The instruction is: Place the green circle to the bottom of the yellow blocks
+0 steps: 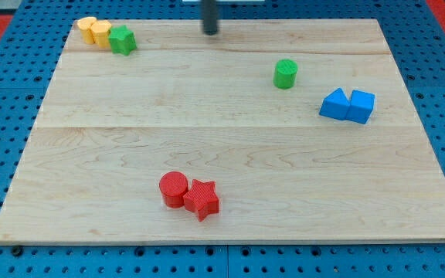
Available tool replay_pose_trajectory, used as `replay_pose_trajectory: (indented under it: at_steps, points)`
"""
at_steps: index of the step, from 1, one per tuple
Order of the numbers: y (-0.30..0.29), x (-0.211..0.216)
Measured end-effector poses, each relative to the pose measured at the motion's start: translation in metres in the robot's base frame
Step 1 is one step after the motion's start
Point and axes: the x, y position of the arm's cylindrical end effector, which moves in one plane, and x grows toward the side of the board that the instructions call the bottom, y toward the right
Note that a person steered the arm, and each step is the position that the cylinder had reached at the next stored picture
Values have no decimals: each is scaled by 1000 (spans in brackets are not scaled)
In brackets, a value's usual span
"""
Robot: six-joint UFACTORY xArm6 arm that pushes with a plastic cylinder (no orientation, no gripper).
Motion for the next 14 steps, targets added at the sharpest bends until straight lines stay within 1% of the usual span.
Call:
replay_pose_trajectory:
  at_steps: [1,2,3,4,5,6,8,9,11,12,13,14]
  points:
    - [102,21]
    - [141,79]
    - [97,115]
    - [16,117]
    - [-34,117]
    - [-16,117]
    - [-8,117]
    - [36,117]
    - [89,124]
    - [48,144]
    - [-10,145]
    - [-46,141]
